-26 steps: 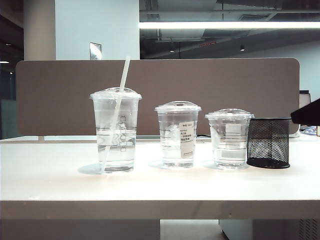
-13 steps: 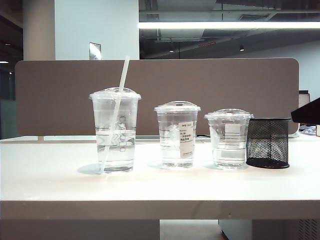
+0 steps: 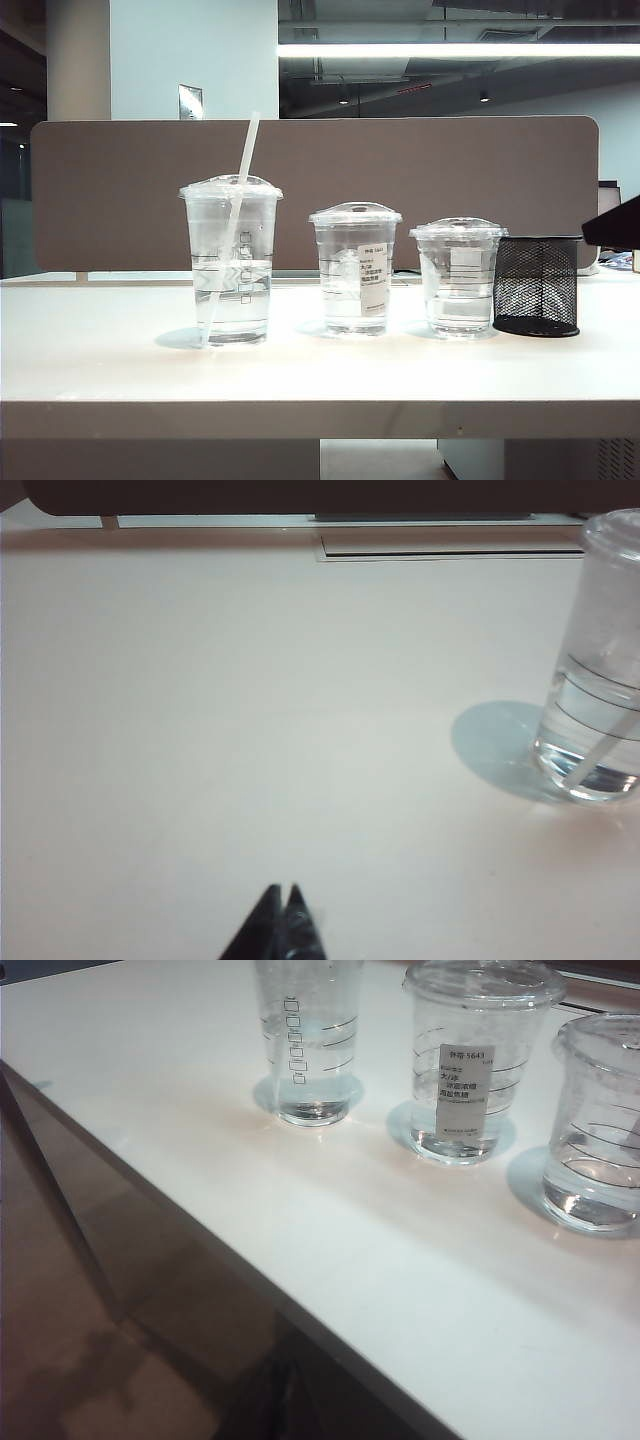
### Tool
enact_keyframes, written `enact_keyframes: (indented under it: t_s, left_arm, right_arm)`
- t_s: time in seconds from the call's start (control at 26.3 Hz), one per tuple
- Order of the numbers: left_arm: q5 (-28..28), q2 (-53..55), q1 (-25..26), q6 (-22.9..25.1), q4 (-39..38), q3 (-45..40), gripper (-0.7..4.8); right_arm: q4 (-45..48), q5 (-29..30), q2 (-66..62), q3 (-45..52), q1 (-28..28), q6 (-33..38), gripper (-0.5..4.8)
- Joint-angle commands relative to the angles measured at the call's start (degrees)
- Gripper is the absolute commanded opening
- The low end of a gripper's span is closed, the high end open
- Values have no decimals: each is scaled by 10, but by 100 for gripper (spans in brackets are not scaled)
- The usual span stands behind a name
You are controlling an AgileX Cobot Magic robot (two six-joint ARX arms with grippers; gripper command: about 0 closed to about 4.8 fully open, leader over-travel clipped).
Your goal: Pick up the straw and insert it into the large coffee cup.
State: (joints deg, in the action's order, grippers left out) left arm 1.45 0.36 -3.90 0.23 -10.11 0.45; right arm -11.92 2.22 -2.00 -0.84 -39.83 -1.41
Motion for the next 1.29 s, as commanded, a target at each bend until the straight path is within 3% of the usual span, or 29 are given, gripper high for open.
enact_keyframes:
  t_s: [0.04,0.57,0.68,1.1,1.29]
  left_arm:
    - [2,0,0,2,-4,1,-5]
    - [2,0,0,2,-4,1,-5]
    - [0,0,0,2,-5,1,-5]
    - [0,0,-1,2,-4,1,-5]
    - [0,0,-1,2,-4,1,-5]
  right_arm:
    - [2,3,1,-1,0,2,4]
    - [2,3,9,-1,5,2,4]
    - [10,-12,20,-1,38,-34,4]
    - [42,-36,20,8,248,-27,4]
    - [38,-67,20,8,280,15,4]
